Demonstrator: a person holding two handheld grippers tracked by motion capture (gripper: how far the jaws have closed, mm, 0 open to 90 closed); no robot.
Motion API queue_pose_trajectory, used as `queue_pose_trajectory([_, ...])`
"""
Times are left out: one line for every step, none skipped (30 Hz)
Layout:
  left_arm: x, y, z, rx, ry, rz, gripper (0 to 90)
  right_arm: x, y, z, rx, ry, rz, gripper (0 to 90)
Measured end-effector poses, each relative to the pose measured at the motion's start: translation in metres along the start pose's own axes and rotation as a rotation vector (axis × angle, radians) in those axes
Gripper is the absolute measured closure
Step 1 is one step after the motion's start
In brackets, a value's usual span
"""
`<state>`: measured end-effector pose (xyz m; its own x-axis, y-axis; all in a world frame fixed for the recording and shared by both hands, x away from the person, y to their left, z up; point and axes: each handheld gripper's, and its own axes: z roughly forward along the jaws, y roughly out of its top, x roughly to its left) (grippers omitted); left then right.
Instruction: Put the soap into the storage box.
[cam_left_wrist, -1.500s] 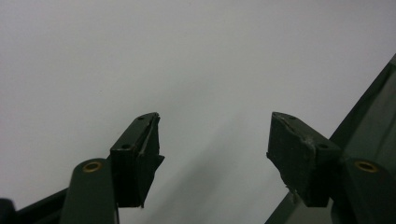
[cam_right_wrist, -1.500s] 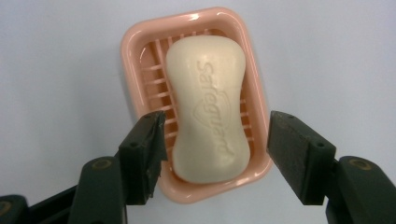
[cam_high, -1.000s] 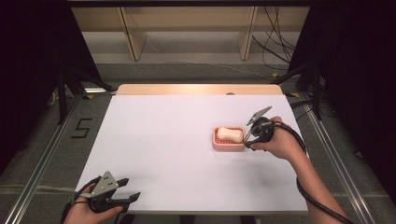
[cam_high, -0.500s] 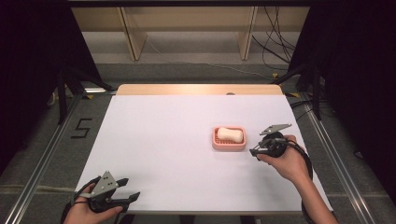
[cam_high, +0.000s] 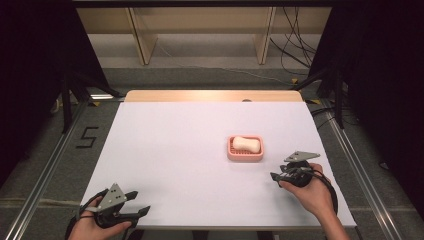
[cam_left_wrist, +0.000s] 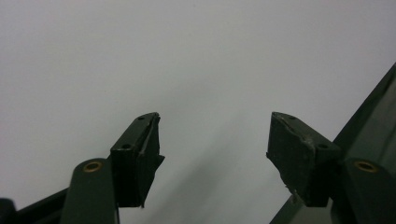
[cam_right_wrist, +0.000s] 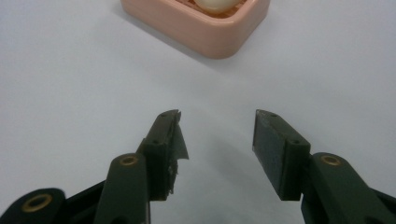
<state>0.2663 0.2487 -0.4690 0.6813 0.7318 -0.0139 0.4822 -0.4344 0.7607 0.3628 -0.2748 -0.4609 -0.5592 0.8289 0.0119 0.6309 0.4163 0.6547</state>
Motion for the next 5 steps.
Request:
queue_pose_trajectory([0.0002,0.0008,-0.0005,-0.005,-0.002,0.021,33.9,0.0012,-0.0028,-0.0021,0.012,0.001,0.029,51.6])
queue_pose_trajectory([0.0002,0.0008,-0.0005,-0.005,-0.002,0.021,34.0,0.0012,-0.0028,-0.0021,0.012,0.001,0.029,51.6])
queue_pose_trajectory([0.0001,0.0009,-0.0005,-0.008,-0.004,0.022,34.0,0.0003,-0.0045,-0.0034,0.011,-0.01,0.035,51.6])
queue_pose_trajectory([0.0002,0.001,-0.0004,-0.007,-0.004,0.023,34.0,-0.0017,-0.0058,-0.0031,0.002,-0.015,0.014,51.5])
queue_pose_trajectory([0.0002,0.001,-0.0004,-0.007,-0.004,0.023,34.1,-0.0017,-0.0058,-0.0031,0.002,-0.015,0.014,51.5])
